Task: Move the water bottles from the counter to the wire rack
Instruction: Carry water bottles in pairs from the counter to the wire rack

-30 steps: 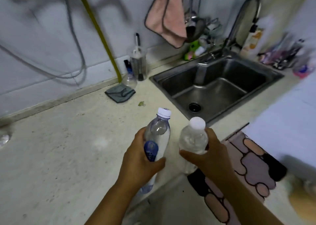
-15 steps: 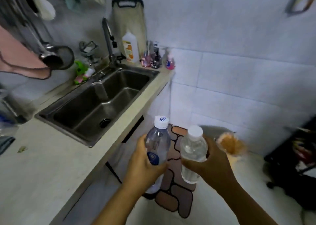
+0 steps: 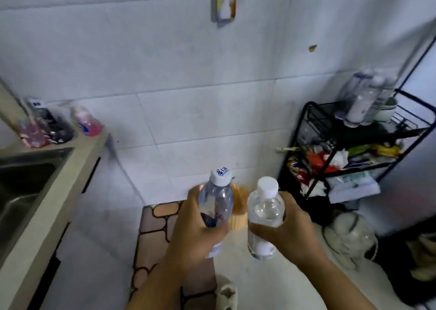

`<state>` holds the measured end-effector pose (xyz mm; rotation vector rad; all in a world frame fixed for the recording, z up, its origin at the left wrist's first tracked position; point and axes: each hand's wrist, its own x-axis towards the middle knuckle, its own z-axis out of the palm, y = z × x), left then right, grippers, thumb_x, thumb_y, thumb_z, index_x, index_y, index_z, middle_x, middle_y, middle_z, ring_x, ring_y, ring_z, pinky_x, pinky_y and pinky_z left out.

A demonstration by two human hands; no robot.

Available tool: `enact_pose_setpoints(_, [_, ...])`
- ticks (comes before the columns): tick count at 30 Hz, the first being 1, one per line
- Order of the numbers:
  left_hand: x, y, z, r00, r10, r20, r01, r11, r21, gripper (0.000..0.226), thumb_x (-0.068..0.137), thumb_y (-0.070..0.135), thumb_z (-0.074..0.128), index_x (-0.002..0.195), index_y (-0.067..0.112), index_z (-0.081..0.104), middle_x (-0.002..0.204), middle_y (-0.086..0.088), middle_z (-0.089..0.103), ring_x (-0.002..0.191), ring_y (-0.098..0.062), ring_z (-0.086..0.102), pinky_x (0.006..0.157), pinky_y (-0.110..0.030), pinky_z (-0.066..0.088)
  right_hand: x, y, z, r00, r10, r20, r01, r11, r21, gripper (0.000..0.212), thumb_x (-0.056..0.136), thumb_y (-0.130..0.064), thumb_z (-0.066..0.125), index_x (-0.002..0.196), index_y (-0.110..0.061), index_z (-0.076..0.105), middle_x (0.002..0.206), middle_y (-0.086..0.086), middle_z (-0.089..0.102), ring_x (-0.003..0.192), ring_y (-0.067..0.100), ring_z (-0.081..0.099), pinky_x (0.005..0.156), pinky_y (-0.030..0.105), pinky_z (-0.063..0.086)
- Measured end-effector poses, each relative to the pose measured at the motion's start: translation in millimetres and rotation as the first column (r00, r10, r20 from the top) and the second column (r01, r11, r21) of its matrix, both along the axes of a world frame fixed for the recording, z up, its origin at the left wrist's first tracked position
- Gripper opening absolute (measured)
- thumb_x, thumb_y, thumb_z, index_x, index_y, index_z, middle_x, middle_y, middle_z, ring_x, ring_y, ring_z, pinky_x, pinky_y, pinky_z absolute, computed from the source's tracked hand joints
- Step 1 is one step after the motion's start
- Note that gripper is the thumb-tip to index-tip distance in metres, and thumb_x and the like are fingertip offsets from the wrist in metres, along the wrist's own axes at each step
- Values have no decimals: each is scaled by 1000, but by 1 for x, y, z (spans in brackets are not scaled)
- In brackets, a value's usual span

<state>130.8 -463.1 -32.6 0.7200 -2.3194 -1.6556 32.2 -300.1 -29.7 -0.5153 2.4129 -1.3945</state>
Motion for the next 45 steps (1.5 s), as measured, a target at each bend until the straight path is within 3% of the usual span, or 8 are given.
enact_pose_setpoints(3, [-64, -10, 3, 994, -109, 15, 109, 994, -20, 61, 62, 21, 71, 113, 36, 41, 73, -10, 57, 50, -25, 54, 50, -39, 47, -49, -5, 7, 993, -115, 39, 114, 993, 22, 56, 56, -28, 83, 102, -26, 51, 91, -8, 65, 81, 10, 62, 65, 26, 49])
enact_pose_setpoints(9, [-182, -15, 15, 964, -267, 15, 264, 941, -213, 74, 52, 39, 71, 118, 33, 40, 101, 4, 62, 86, -14, 62, 75, -35, 54, -130, 7, 21, 938, -342, 61, 346, 936, -60, 53, 60, -23, 82, 100, -33, 49, 87, -18, 61, 76, -3, 58, 55, 11, 42])
enact_pose_setpoints(14, [-273, 10, 16, 919, -393, -12, 381, 897, -226, 82, 60, 25, 83, 126, 31, 35, 118, 7, 57, 104, -12, 56, 83, -24, 48, -192, 33, 25, 881, -471, 37, 473, 876, -92, 56, 60, -25, 84, 103, -34, 49, 92, -20, 60, 83, -2, 58, 60, 13, 42])
enact_pose_setpoints(19, [-361, 46, 17, 859, -507, -67, 488, 852, -187, 71, 64, 26, 82, 113, 42, 33, 98, 26, 51, 88, 12, 54, 62, 0, 44, -262, 66, 22, 839, -544, 6, 540, 832, -131, 59, 57, -24, 84, 104, -33, 50, 93, -20, 60, 85, -2, 57, 64, 17, 43])
enact_pose_setpoints(23, [-432, 76, 25, 854, -512, -96, 506, 859, -84, 69, 63, 17, 82, 115, 34, 41, 104, 17, 58, 96, 4, 58, 68, -3, 49, -327, 97, 26, 833, -552, -17, 544, 825, -156, 53, 59, -21, 84, 91, -42, 47, 88, -21, 59, 76, -13, 57, 53, 6, 44])
enact_pose_setpoints(30, [-551, 117, 47, 883, -438, -168, 415, 897, -152, 69, 59, 10, 84, 114, 23, 46, 99, 15, 59, 90, 2, 58, 67, 0, 45, -442, 145, 41, 842, -538, -26, 527, 833, -168, 61, 57, -25, 85, 106, -32, 50, 94, -17, 61, 85, 1, 59, 68, 20, 47])
enact_pose_setpoints(40, [-678, 111, 15, 928, -357, -107, 335, 925, -177, 83, 43, 38, 82, 117, 32, 47, 113, -3, 62, 104, -21, 62, 90, -46, 53, -555, 131, 14, 856, -501, -125, 494, 865, -83, 64, 51, -27, 86, 103, -33, 49, 102, -7, 50, 88, 5, 50, 70, 13, 38])
enact_pose_setpoints(45, [-719, 92, -15, 913, -403, -57, 396, 912, -103, 72, 48, 17, 85, 109, 32, 50, 108, 3, 66, 98, -14, 64, 81, -28, 52, -588, 103, -21, 855, -510, -95, 513, 858, 11, 70, 51, -31, 86, 112, -26, 51, 100, -6, 46, 91, 9, 45, 68, 9, 32])
